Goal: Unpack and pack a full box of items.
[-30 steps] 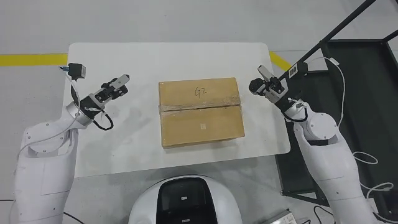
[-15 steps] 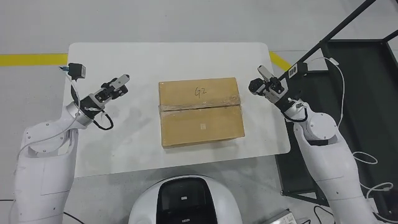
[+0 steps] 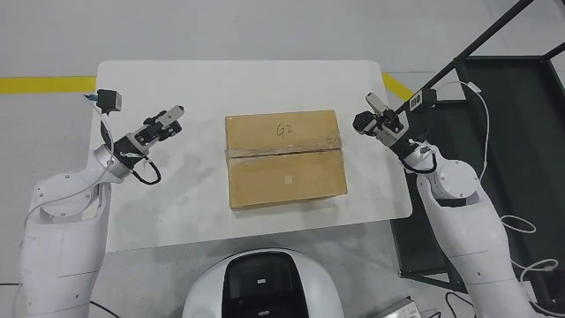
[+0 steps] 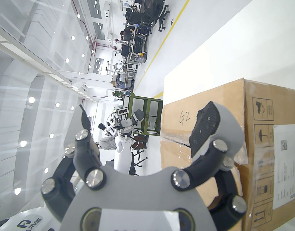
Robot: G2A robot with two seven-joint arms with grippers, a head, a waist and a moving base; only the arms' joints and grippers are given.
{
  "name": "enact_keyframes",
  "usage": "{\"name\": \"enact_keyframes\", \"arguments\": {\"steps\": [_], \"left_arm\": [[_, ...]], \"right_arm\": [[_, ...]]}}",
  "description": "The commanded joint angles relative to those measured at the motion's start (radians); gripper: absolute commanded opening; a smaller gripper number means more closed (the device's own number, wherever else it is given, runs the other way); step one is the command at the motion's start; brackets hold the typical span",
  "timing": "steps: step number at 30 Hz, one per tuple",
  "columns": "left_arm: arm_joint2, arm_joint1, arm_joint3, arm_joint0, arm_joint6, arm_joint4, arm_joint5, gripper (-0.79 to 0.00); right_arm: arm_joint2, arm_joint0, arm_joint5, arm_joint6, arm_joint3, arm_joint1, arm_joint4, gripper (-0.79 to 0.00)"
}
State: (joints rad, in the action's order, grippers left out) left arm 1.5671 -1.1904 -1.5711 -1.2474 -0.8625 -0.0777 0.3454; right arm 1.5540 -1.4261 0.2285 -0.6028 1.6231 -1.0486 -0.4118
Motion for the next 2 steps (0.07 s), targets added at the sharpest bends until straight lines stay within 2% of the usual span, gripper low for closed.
{"name": "enact_keyframes", "arguments": {"steps": [1,2], "left_arm": [[0.000,0.000,0.000,0.000,0.000,0.000,0.000,-0.001],[0.000,0.000,0.000,0.000,0.000,0.000,0.000,-0.001]], "right_arm": [[0.000,0.000,0.000,0.000,0.000,0.000,0.000,-0.001],[0.000,0.000,0.000,0.000,0.000,0.000,0.000,0.000]]}}
